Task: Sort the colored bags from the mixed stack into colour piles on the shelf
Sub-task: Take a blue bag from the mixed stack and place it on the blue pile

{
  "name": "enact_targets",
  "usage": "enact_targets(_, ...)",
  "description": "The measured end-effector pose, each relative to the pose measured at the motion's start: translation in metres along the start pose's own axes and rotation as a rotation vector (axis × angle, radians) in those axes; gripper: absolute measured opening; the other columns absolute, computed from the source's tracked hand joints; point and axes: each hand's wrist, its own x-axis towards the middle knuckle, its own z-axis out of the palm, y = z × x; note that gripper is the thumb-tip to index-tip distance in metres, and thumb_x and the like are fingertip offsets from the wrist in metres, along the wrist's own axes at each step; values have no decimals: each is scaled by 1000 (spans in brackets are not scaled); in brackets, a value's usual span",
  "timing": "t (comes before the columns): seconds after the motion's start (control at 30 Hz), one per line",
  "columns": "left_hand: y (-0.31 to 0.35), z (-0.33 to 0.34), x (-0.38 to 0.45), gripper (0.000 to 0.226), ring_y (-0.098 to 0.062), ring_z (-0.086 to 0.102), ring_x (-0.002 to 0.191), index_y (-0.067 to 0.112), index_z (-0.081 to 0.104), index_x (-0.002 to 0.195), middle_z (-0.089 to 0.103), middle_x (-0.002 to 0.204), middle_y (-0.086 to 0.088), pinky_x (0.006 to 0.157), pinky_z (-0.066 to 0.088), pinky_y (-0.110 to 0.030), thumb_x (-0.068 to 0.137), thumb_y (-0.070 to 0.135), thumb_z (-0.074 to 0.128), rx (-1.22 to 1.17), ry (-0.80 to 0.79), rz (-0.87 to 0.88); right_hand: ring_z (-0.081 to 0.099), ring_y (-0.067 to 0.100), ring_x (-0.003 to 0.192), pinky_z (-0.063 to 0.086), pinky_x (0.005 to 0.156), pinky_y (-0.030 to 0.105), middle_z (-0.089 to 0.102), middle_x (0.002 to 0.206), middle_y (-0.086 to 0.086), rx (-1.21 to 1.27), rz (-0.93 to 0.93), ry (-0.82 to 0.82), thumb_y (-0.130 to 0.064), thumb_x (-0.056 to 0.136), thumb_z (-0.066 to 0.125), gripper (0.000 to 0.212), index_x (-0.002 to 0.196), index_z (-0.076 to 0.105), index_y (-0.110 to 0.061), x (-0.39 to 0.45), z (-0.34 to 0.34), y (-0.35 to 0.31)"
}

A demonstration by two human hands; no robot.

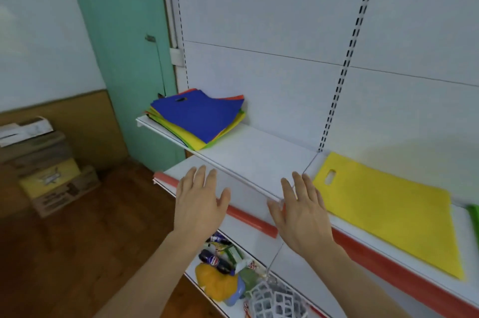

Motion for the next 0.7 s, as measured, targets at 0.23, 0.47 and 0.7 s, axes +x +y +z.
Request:
enact_targets(0.23, -91, 11, 48, 67, -28, 23, 157, 22, 40, 159, 37, 166, -6, 128, 22, -48, 105, 61, 27, 32, -17, -58, 13, 35, 161, 19, 129, 52, 22, 173, 15, 46, -81, -24, -66, 103, 12, 82, 162, 37, -16, 89, 49, -82)
enact_targets(0.47, -159, 3, 151, 62, -27, 31, 153, 21, 43, 157, 45, 160, -4, 126, 27, -44, 107, 57, 31, 125, -1, -37, 33, 40, 154, 31, 123, 56, 40, 164, 20, 130, -108, 43, -62, 103, 22, 79, 153, 52, -10, 202, 72, -142)
enact_targets(0.7, -198, 19, 228, 65, -24, 35, 151, 19, 42, 157, 47, 159, -3, 124, 31, -44, 107, 59, 31, 90, -24, -19, 12, 33, 161, 17, 129, 49, 26, 172, 13, -1, -64, -37, -70, 98, -1, 91, 164, 34, -17, 272, 96, -165)
